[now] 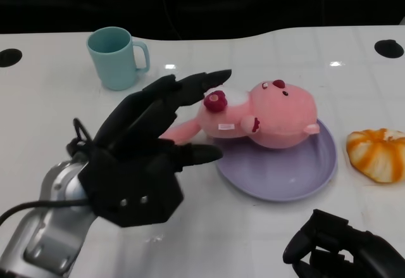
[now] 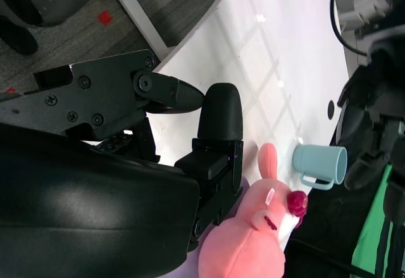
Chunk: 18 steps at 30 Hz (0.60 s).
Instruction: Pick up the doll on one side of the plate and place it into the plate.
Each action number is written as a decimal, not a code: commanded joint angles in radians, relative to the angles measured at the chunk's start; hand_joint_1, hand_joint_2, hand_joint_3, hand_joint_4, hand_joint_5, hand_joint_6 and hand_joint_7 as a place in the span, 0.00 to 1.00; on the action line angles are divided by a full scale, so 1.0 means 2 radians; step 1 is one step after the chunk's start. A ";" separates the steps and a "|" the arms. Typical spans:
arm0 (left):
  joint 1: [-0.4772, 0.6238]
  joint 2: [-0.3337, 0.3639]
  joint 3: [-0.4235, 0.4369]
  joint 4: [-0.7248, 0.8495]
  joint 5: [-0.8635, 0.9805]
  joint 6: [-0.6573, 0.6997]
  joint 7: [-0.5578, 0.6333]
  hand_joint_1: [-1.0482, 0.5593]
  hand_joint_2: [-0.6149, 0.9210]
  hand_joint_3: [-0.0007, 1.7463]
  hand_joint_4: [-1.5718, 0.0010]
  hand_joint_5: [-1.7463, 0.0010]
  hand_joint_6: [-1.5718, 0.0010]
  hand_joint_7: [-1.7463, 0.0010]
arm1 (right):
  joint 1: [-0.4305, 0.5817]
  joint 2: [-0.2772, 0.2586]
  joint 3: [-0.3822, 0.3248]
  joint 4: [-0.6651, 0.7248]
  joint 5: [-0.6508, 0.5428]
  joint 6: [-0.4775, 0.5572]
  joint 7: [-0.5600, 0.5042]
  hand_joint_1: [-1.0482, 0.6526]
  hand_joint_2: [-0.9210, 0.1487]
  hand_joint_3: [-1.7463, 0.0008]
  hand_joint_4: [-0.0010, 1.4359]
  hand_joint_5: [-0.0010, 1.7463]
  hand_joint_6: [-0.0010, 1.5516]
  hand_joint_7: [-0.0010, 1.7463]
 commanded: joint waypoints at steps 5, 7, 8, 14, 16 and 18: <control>0.068 -0.004 0.036 -0.037 -0.094 -0.011 -0.023 0.41 1.00 0.10 0.86 0.31 0.72 0.87 | -0.003 0.002 -0.006 -0.001 0.002 -0.001 -0.005 0.44 0.00 0.71 0.49 1.00 0.33 0.95; 0.077 -0.009 0.045 -0.042 -0.133 -0.006 -0.037 0.46 1.00 0.09 0.82 0.28 0.67 0.84 | -0.003 0.002 -0.006 0.001 0.002 -0.004 -0.004 0.44 0.00 0.71 0.49 1.00 0.33 0.95; 0.084 -0.013 0.051 -0.048 -0.155 0.004 -0.045 0.48 1.00 0.09 0.80 0.27 0.65 0.82 | -0.004 0.002 -0.006 0.002 0.002 -0.005 -0.003 0.44 0.00 0.71 0.49 1.00 0.33 0.95; 0.131 -0.043 0.077 -0.111 -0.262 0.098 -0.047 0.59 0.70 0.64 0.58 0.30 0.54 0.60 | -0.004 0.001 -0.004 0.002 -0.001 -0.004 -0.002 0.44 0.00 0.71 0.49 1.00 0.33 0.95; 0.149 -0.051 0.082 -0.133 -0.283 0.129 -0.042 0.63 0.67 0.72 0.52 0.28 0.49 0.54 | -0.005 0.001 -0.003 0.000 -0.002 -0.002 -0.003 0.44 0.00 0.71 0.49 1.00 0.33 0.95; 0.163 -0.056 0.086 -0.153 -0.298 0.163 -0.037 0.64 0.69 0.72 0.49 0.27 0.46 0.51 | -0.005 0.002 -0.003 -0.002 -0.001 -0.001 -0.004 0.44 0.00 0.71 0.49 1.00 0.33 0.95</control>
